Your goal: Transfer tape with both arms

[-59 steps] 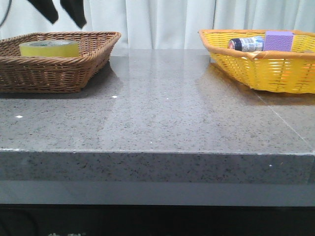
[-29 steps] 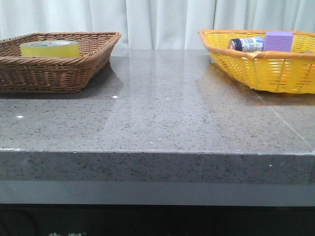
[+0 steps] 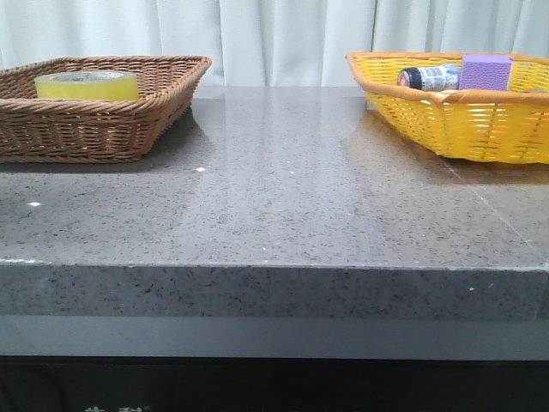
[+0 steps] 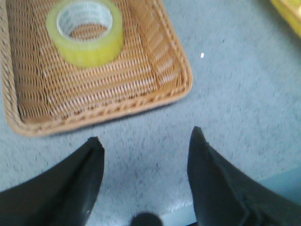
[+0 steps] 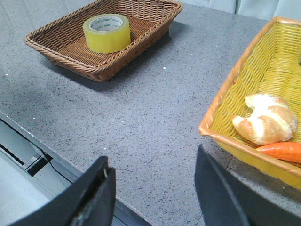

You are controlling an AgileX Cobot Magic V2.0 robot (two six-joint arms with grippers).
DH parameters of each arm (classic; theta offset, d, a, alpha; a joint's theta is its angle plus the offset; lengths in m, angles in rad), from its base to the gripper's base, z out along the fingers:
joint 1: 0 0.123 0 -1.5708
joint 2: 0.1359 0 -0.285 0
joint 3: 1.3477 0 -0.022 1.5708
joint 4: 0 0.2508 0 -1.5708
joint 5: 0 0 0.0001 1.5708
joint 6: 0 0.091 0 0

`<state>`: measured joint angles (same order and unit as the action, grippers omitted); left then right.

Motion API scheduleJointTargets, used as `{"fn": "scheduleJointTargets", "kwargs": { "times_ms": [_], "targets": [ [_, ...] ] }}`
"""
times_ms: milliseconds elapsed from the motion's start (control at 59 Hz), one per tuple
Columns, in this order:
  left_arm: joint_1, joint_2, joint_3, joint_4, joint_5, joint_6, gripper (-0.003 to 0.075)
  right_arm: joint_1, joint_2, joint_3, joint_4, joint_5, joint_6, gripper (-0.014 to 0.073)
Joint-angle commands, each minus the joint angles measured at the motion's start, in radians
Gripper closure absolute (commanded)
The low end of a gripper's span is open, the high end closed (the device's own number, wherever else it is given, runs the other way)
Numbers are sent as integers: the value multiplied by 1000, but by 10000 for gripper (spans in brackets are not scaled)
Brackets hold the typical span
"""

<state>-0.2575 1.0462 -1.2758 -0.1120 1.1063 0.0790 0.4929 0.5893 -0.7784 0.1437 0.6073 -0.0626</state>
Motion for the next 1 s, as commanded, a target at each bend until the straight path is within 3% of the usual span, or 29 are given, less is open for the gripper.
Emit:
{"fn": "scheduleJointTargets", "kwargs": {
  "times_ms": [0,221,679,780,984],
  "targets": [
    [-6,-77,94,-9,-129,-7,333,-2,-1,-25,10,-77,1,179],
    [-6,-151,257,-27,-201,-7,333,-2,-1,-25,10,-79,1,179],
    [-6,-149,273,-27,-222,-7,359,-2,-1,-25,10,-81,1,184],
    [-6,-149,273,-27,-222,-7,449,-2,-1,-25,10,-83,1,286],
    [-6,-149,273,-27,-222,-7,677,-2,-1,-25,10,-83,1,606]
  ]
}}
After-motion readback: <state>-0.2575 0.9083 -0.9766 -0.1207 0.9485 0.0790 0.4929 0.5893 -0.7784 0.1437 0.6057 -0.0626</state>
